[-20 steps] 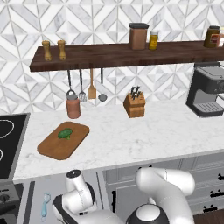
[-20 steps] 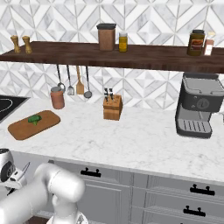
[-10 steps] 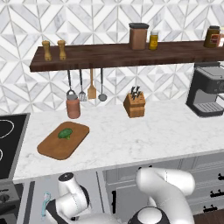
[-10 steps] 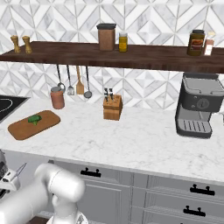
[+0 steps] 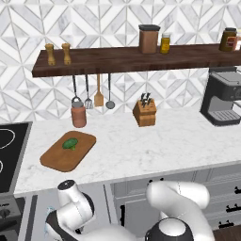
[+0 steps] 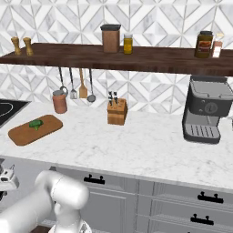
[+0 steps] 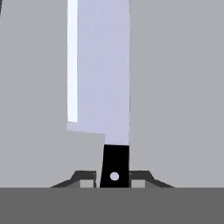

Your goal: Place the appropriate cutting tool for cutting the broccoli skin on the cutting board.

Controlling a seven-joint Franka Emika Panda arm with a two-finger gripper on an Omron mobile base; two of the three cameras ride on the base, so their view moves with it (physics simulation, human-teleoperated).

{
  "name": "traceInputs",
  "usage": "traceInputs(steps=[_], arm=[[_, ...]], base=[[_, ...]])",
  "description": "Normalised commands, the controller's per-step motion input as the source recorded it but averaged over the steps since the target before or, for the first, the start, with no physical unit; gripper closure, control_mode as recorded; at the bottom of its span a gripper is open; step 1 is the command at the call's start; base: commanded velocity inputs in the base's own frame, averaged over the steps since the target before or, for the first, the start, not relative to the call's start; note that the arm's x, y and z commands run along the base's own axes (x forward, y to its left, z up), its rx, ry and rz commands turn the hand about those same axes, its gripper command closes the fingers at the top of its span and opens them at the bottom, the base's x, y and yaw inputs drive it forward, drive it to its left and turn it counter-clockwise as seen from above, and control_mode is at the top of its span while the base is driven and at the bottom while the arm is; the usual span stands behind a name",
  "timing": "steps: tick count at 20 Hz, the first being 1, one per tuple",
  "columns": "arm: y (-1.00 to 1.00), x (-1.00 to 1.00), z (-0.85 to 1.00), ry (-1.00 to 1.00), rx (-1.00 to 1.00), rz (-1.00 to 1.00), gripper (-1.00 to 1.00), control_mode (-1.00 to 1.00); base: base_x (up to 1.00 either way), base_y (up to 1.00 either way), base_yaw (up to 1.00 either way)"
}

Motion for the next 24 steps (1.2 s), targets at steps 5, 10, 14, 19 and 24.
traceInputs(steps=[5, 10, 14, 19, 24], arm=[[0.00, -0.11, 0.41, 0.00, 0.00, 0.37, 1.00, -1.00], [-0.02, -0.49, 0.53, 0.02, 0.01, 0.31, 1.00, -1.00], [-0.06, -0.65, 0.67, 0.02, 0.02, 0.25, 1.00, -1.00], [-0.20, -0.34, 0.98, 0.00, 0.01, 0.22, 1.00, -1.00], [-0.15, -0.02, 1.00, 0.00, 0.04, 0.16, 1.00, -1.00]], base=[[0.00, 0.00, 0.00], [0.00, 0.00, 0.00], [0.00, 0.00, 0.00], [0.00, 0.00, 0.00], [0.00, 0.00, 0.00]])
